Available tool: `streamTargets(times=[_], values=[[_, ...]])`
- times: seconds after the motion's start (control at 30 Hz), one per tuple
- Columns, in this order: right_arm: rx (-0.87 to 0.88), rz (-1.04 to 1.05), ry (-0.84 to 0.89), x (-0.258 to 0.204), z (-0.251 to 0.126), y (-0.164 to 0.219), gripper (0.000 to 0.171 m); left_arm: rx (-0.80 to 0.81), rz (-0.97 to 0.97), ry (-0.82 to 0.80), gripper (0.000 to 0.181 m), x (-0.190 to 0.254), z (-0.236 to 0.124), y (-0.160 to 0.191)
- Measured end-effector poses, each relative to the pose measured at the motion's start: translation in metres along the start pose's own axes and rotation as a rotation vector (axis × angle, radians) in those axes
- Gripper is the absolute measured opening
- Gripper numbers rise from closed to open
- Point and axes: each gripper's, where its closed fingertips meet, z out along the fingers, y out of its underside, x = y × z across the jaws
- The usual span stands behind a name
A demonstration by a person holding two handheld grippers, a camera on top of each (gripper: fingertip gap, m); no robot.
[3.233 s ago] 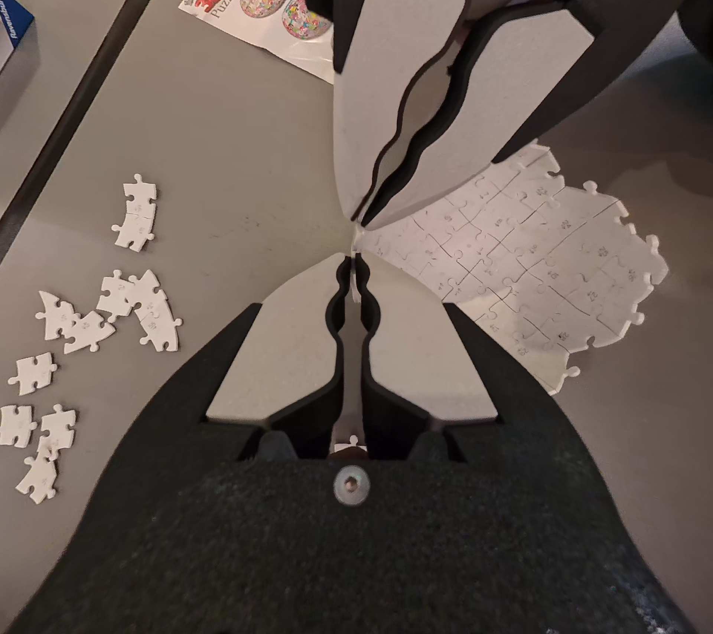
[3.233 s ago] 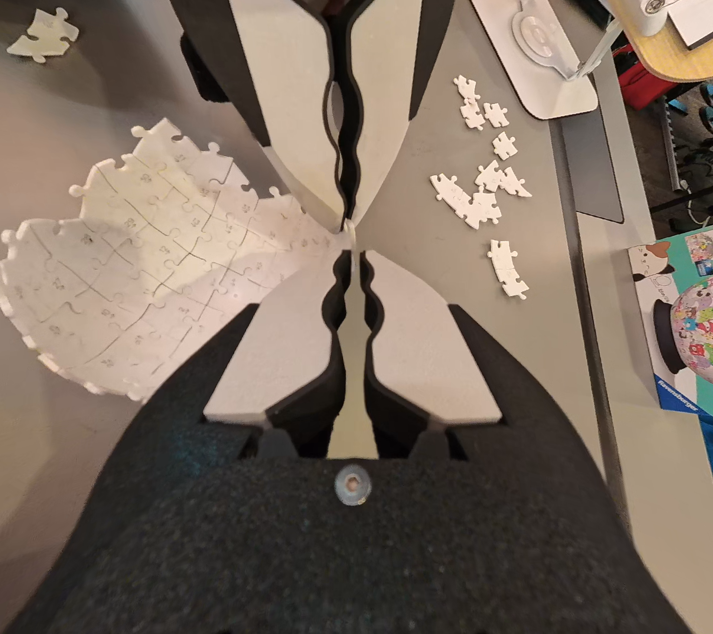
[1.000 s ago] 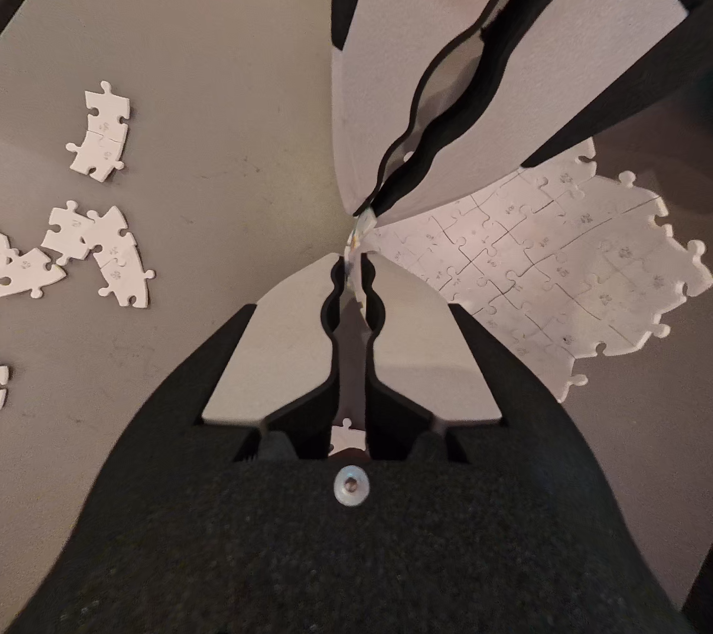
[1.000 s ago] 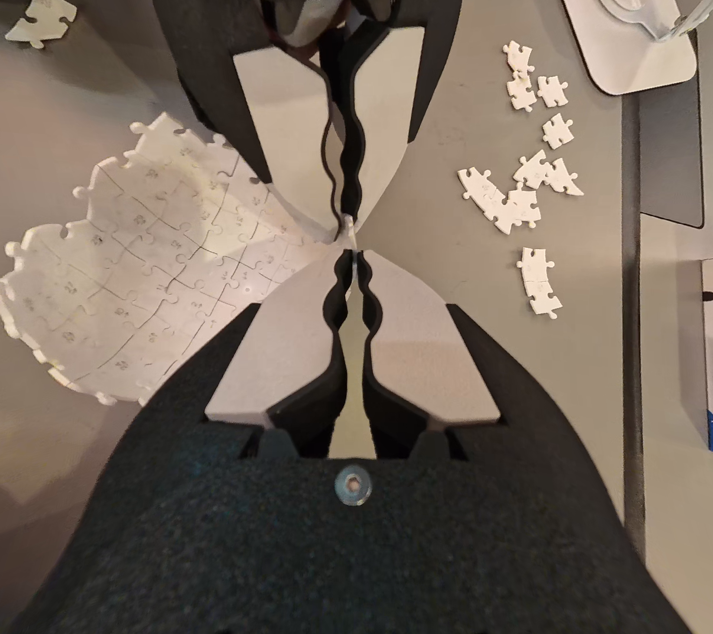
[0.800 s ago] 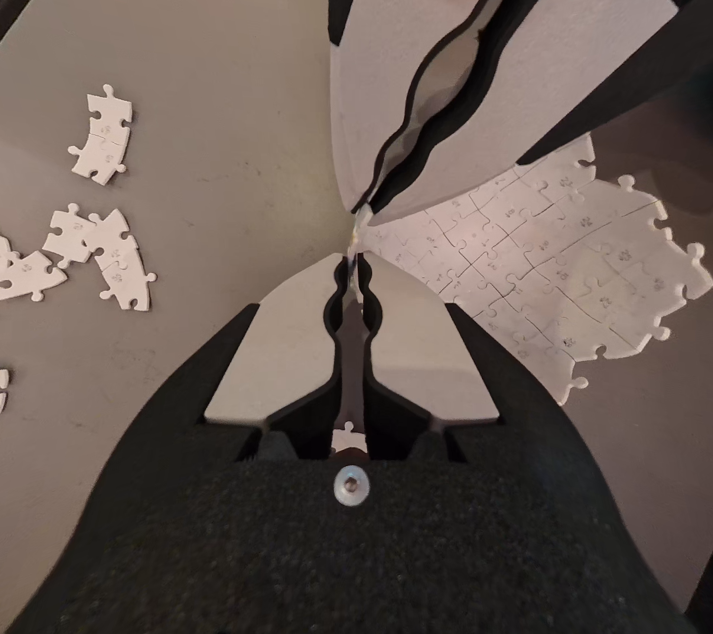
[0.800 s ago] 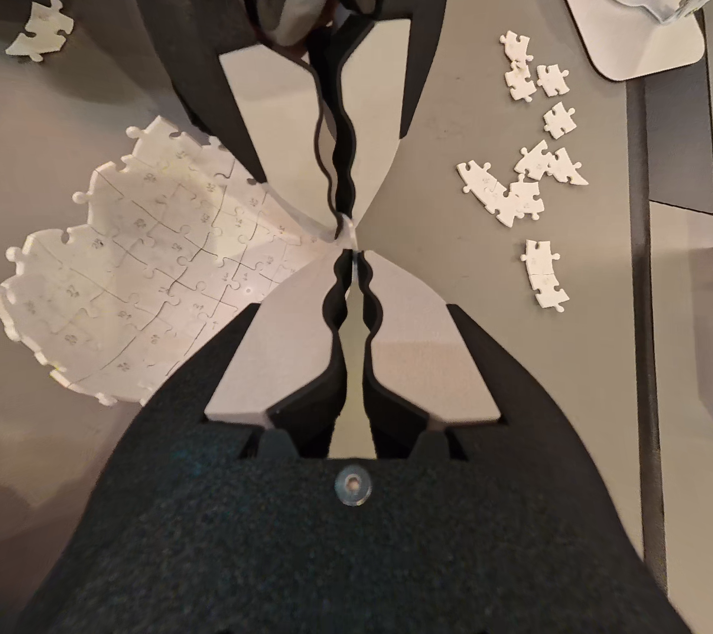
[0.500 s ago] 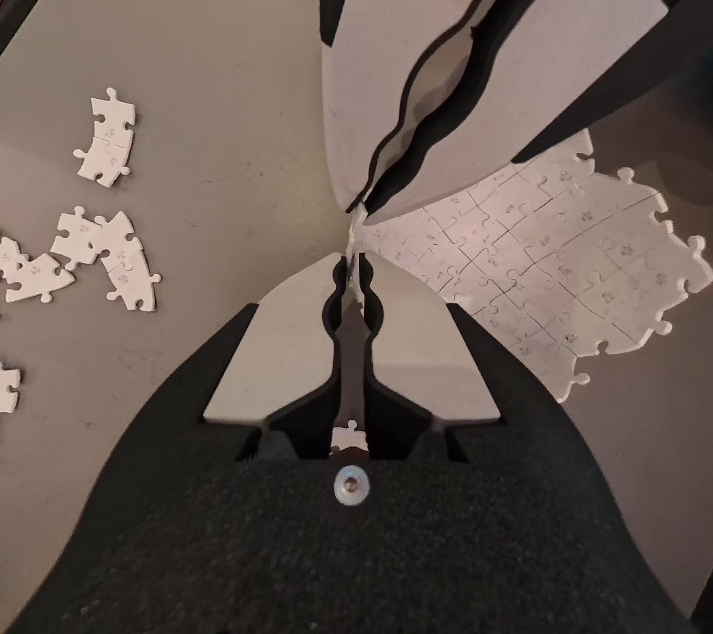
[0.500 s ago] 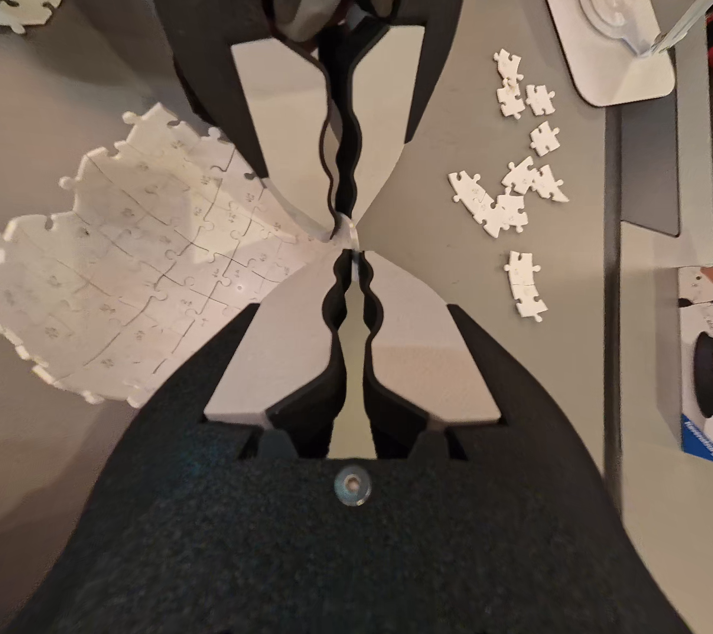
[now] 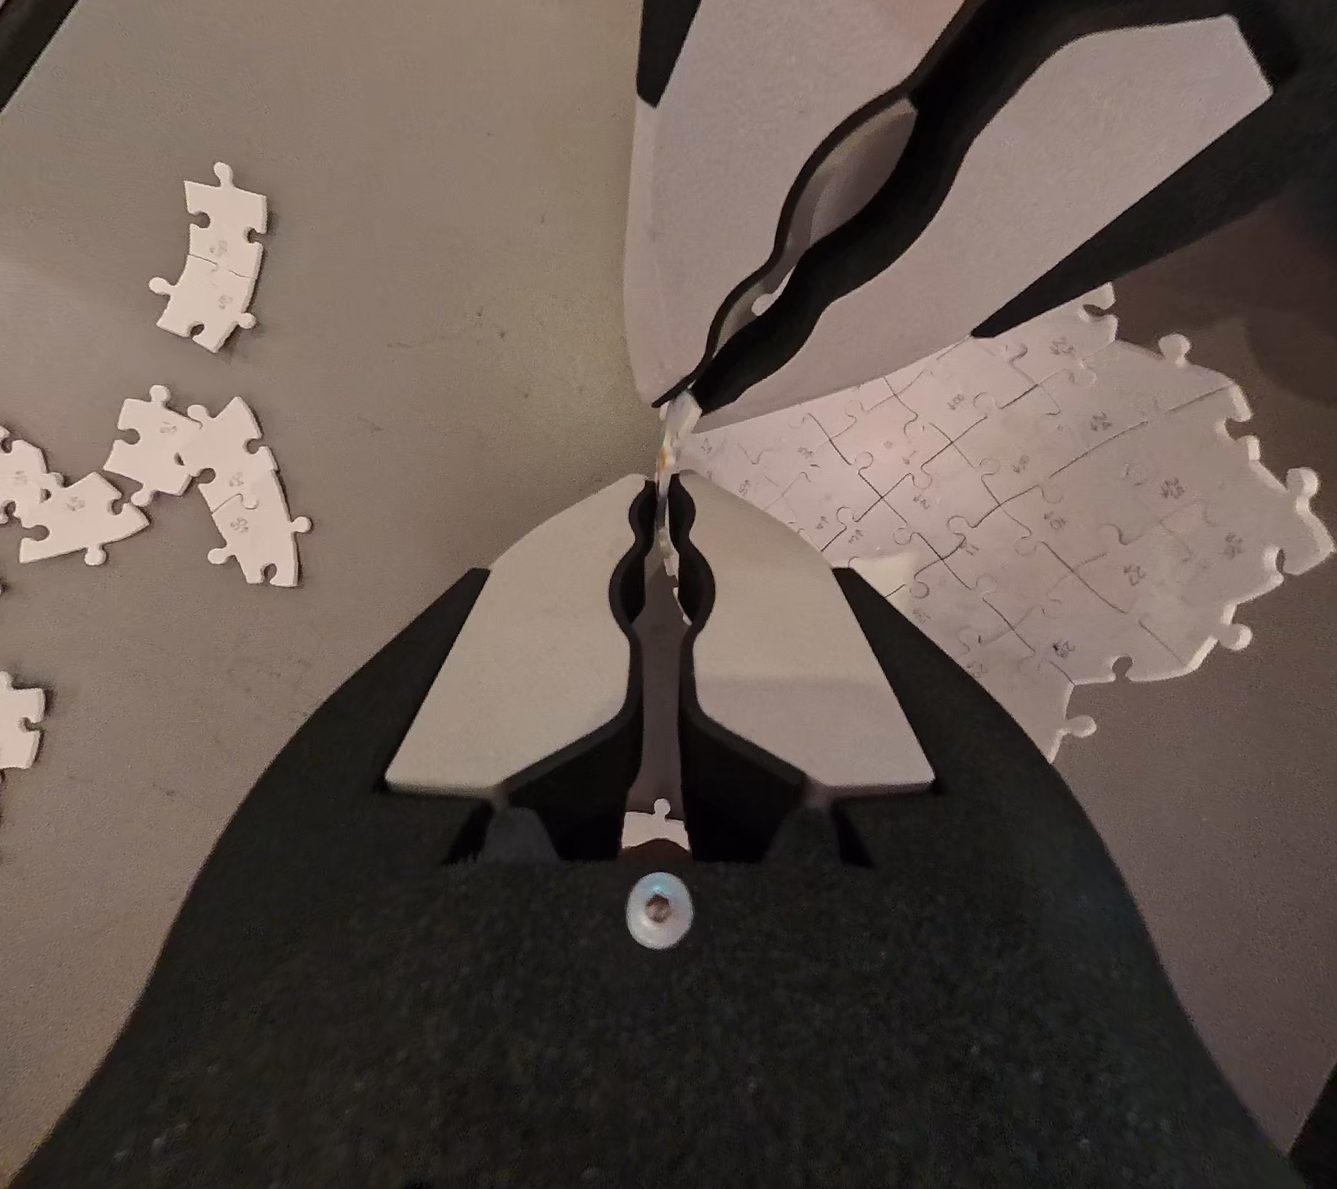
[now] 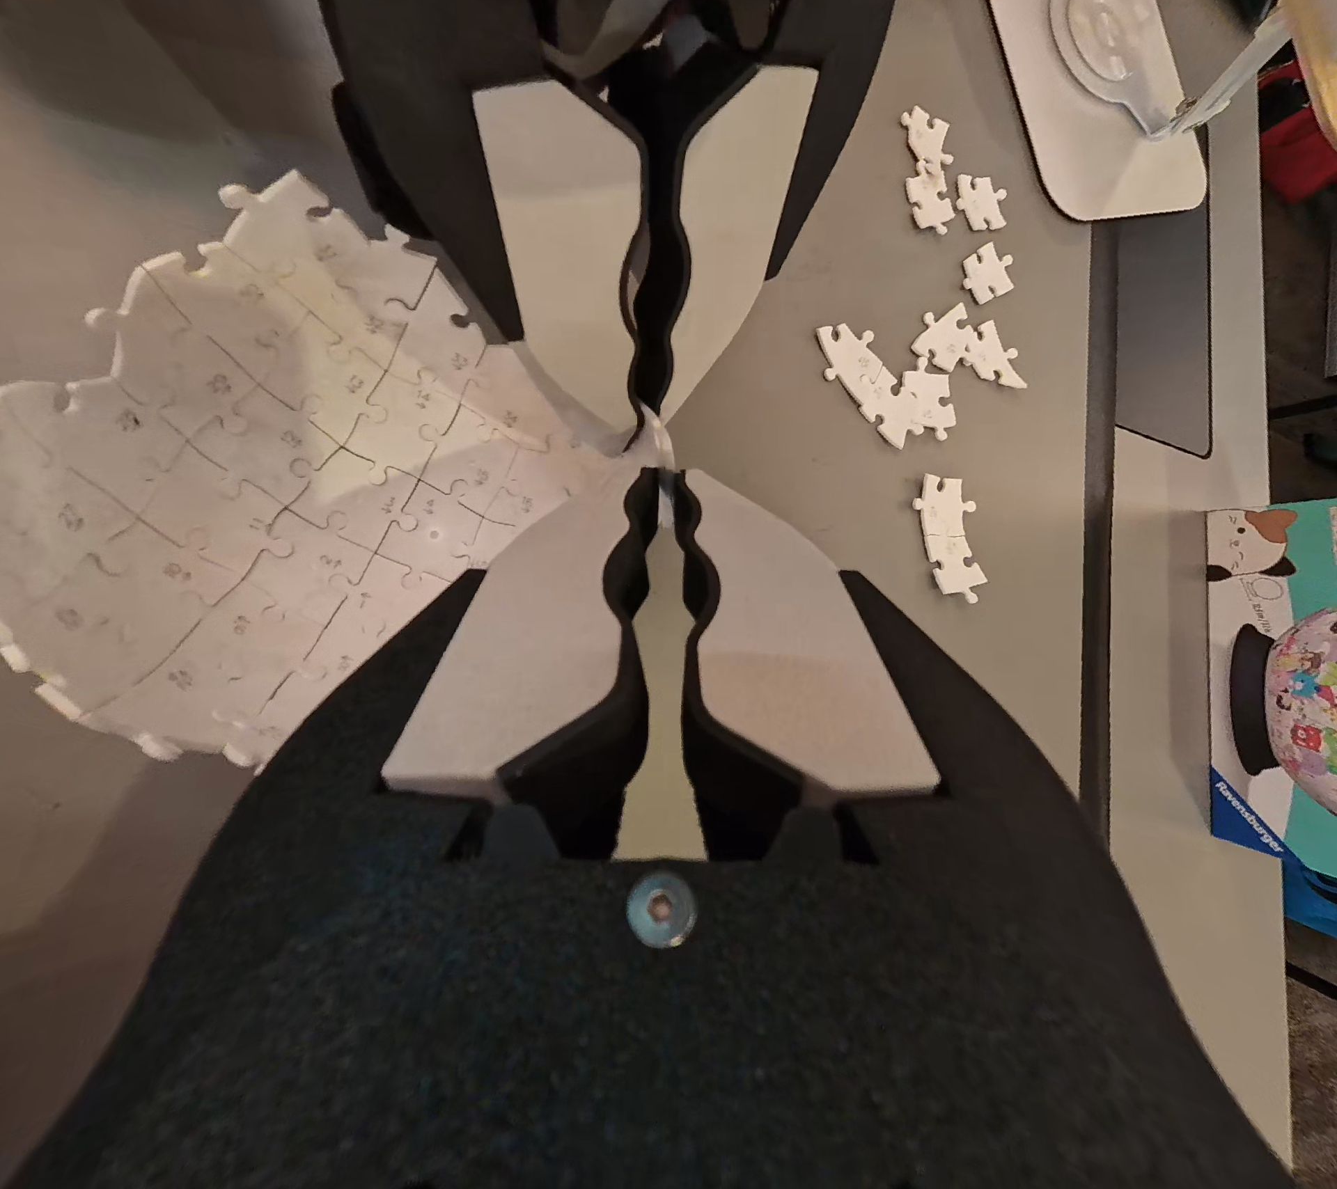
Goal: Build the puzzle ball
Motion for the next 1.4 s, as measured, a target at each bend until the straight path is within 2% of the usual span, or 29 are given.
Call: streamTargets(times=[0.13,0.27,0.7,0.83,1.13,1.4], values=[[0.011,-0.001,-0.006,0.000,0.000,0.001,0.004,0.002,-0.007,0.004,0.002,0.000,0.000,0.000],[-0.014,0.043,-0.060,0.000,-0.008,0.011,0.014,0.002,-0.007,0.010,0.002,0.001,-0.001,0.000],[-0.129,0.088,-0.319,-0.011,0.006,0.015,0.011,0.010,-0.005,0.022,0.002,0.004,-0.001,0.000],[-0.137,0.060,-0.336,-0.012,0.009,0.014,0.005,0.017,-0.008,0.032,0.002,0.004,-0.001,0.000],[-0.146,0.063,-0.356,-0.011,0.009,0.013,0.004,0.022,-0.018,0.042,0.002,0.004,-0.002,0.001],[-0.109,0.047,-0.343,-0.010,-0.002,0.012,0.012,0.021,-0.014,0.039,0.002,0.004,-0.003,0.002]])
